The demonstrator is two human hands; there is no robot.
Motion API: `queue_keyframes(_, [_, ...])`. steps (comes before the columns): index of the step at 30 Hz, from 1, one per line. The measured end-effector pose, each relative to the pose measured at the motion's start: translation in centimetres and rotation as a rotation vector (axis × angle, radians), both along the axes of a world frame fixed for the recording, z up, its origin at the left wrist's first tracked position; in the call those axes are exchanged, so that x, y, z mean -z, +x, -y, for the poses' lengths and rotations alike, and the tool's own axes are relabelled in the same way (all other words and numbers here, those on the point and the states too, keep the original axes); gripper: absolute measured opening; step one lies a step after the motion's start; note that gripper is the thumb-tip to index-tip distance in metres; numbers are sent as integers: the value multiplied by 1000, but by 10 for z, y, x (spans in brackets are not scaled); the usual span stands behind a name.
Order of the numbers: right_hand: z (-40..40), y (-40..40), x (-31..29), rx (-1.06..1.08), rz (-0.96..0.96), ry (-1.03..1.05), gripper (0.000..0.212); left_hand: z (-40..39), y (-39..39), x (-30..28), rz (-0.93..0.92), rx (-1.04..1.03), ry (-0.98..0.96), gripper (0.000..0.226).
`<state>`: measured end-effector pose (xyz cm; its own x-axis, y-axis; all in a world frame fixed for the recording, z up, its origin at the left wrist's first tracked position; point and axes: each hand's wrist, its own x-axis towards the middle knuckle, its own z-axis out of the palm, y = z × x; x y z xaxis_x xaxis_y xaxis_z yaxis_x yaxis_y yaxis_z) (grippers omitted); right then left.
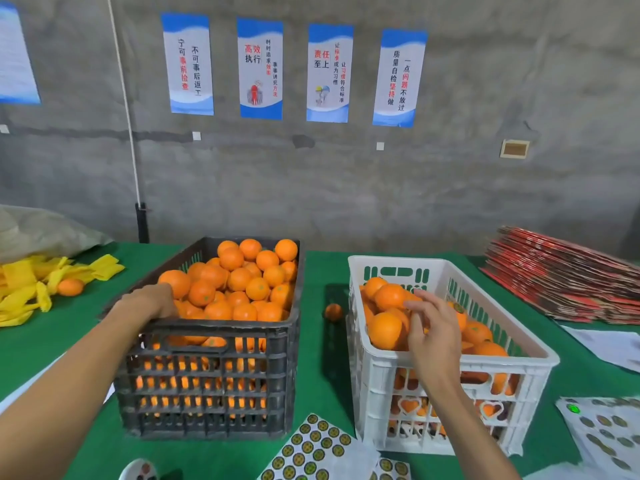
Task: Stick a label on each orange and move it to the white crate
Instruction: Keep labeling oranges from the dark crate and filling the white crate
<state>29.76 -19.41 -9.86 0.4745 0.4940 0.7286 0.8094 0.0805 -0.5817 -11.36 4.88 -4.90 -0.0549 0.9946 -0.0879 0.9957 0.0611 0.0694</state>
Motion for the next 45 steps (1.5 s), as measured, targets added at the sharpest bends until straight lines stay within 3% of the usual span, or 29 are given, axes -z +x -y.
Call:
queue_keyframes(14, [-15,-46,-1,-165,86,105,25,5,3,-3,100,45,175,34])
queue_keyframes(16, [-15,-51,-1,-182,100,137,24,11,7,-6,194,132,328,41])
queue_keyframes(20, [-15,-74,-1,-271,3,181,27,62,41,-7,651,396,694,48])
queue_keyframes(24, [-6,-110,6,-449,-43,121,21,138,101,20,834,796,879,43])
queue_keyframes(27, [4,-121,28,-484,-149,30,20,177,137,62,894,883,795,42])
queue_keyframes(35, [24,-109,125,-464,-330,-251,22,194,159,184,1065,662,344,46])
queue_keyframes(42, [26,-80,171,-531,-92,-657,19,199,162,251,1171,440,125,33])
queue_keyframes(45, [33,-68,187,-623,-63,-814,49,202,159,260,1198,385,118,28])
